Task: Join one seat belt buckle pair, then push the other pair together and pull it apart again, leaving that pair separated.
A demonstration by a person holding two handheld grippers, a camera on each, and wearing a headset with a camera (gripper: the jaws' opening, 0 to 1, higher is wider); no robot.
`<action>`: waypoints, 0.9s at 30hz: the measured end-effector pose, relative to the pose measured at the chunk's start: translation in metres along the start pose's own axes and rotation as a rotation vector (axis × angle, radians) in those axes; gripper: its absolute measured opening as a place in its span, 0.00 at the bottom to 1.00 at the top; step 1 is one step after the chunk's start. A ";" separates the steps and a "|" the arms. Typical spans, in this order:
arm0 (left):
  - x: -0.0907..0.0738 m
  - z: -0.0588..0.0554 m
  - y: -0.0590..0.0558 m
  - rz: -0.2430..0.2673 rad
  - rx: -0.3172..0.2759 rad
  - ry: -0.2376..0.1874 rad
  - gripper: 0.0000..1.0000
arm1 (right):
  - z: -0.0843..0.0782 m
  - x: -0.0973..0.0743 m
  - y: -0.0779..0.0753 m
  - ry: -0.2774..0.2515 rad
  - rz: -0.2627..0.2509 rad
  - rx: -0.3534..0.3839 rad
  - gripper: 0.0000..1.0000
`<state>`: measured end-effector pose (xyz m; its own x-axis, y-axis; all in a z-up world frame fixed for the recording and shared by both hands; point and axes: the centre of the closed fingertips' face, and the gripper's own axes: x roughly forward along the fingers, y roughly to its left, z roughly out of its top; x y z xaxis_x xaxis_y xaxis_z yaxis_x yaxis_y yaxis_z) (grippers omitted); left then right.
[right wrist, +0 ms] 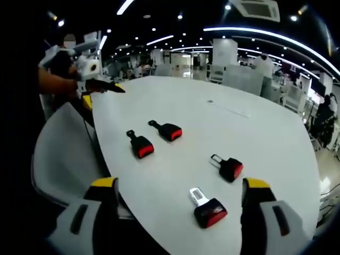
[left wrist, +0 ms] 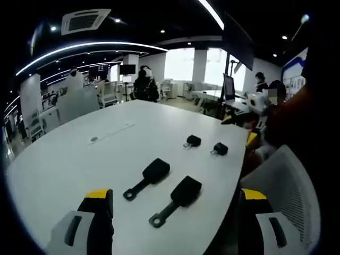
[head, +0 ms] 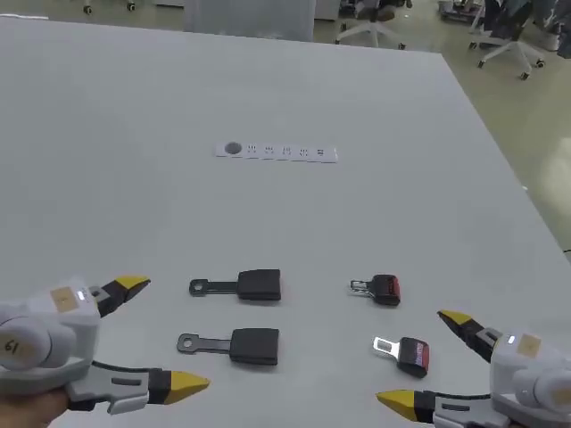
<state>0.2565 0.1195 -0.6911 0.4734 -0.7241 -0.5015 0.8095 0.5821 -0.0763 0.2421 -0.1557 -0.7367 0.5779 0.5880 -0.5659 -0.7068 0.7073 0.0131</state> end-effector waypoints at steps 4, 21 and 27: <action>0.001 0.001 0.000 -0.005 -0.002 -0.001 1.00 | 0.001 0.000 -0.001 0.000 0.001 -0.001 0.97; 0.007 -0.001 -0.003 -0.020 0.006 0.018 1.00 | -0.005 0.000 -0.005 0.020 0.009 -0.009 0.94; 0.014 -0.004 -0.005 -0.028 0.006 0.036 1.00 | -0.010 -0.001 -0.011 0.039 0.011 -0.015 0.92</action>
<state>0.2583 0.1079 -0.7013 0.4376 -0.7267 -0.5295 0.8247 0.5591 -0.0857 0.2453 -0.1679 -0.7441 0.5539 0.5797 -0.5976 -0.7193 0.6946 0.0070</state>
